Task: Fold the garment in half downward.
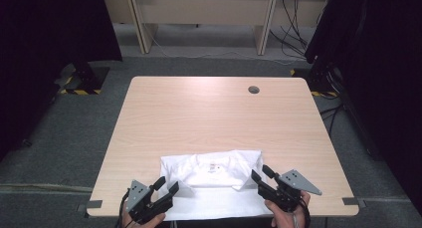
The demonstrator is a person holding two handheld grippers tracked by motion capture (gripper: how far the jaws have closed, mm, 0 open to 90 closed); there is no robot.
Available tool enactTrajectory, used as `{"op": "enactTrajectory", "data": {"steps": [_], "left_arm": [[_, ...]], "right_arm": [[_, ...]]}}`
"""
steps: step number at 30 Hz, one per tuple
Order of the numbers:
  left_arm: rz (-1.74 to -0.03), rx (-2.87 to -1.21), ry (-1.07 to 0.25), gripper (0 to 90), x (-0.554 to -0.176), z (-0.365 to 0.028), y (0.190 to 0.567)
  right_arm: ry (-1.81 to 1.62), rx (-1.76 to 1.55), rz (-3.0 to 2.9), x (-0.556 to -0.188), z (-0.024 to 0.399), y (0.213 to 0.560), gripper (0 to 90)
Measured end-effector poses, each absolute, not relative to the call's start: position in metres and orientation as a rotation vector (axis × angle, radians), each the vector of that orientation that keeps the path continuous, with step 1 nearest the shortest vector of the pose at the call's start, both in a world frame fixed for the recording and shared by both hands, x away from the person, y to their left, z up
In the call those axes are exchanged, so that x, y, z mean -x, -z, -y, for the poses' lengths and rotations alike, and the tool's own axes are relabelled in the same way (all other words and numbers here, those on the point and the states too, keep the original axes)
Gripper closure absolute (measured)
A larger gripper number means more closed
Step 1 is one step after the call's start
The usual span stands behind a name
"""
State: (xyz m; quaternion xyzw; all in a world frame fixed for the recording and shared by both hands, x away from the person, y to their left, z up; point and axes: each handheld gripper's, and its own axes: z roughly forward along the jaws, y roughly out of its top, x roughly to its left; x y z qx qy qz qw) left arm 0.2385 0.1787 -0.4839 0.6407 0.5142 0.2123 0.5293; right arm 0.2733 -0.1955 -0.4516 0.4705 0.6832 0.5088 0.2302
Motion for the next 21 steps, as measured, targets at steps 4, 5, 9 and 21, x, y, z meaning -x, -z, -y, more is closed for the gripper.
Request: {"op": "enactTrajectory", "data": {"steps": [4, 5, 9, 21], "left_arm": [[-1.234, -1.596, -0.504, 33.1, -0.244, -0.17, 0.485], [-1.239, -1.605, -0.506, 32.6, -0.246, -0.167, 0.486], [-1.258, -1.699, -0.475, 33.3, -0.257, -0.157, 0.492], [-1.322, -1.782, -0.453, 35.3, -0.303, -0.145, 0.492]], "right_arm": [[-1.314, -1.308, -1.952, -0.282, 0.194, 0.458, 43.0], [-1.301, -1.308, -1.97, -0.284, 0.193, 0.46, 43.1], [-1.249, -1.3, -2.044, -0.288, 0.186, 0.469, 43.6], [-1.097, -1.364, -2.134, -0.317, 0.182, 0.485, 44.6]]}}
